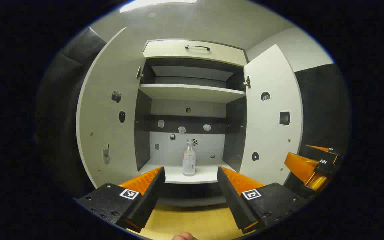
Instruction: Grasp the bottle in the cabinet with the left hand and place it on the coaster, then close the right door with the right hand and the left door with the left hand.
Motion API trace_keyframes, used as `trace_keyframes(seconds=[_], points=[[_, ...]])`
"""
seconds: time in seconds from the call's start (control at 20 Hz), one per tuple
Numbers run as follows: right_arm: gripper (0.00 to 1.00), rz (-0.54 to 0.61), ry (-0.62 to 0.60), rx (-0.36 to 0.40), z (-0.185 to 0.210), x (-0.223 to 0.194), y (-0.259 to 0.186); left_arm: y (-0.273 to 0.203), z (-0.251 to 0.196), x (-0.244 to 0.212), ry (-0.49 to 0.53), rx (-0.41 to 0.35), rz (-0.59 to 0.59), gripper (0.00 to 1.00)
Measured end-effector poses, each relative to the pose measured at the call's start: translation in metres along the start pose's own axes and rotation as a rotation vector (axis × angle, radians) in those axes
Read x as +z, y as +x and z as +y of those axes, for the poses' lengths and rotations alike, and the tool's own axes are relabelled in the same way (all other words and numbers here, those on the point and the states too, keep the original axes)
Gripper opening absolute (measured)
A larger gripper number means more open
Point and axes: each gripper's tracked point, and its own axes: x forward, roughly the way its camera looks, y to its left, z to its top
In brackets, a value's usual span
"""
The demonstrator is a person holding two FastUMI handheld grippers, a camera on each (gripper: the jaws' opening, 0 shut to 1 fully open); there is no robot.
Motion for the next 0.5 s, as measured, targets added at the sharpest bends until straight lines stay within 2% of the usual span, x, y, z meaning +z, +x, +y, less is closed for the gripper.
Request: trace_keyframes(seconds=[0.05,0.15,0.2,0.25,0.3,0.5], points=[[0.96,0.0,-0.004,0.0,0.0,-0.001,-0.001,0.0,0.0,0.0,-0.003,0.001,0.0,0.96],[0.94,0.001,-0.011,0.006,0.002,0.001,-0.005,-0.002,-0.002,-0.001,-0.01,-0.001,0.003,0.96],[0.96,0.004,-0.013,0.009,0.002,0.001,-0.005,-0.002,-0.003,-0.002,-0.012,-0.004,0.005,0.96],[0.94,0.005,-0.014,0.013,0.002,0.001,-0.006,-0.004,-0.005,-0.003,-0.015,-0.005,0.007,0.96],[0.96,0.004,-0.017,0.014,0.002,0.001,-0.007,-0.004,-0.006,-0.004,-0.017,-0.004,0.011,0.96],[0.96,0.003,-0.033,0.016,0.003,0.002,-0.01,-0.007,-0.012,-0.008,-0.022,-0.014,0.025,0.96]])
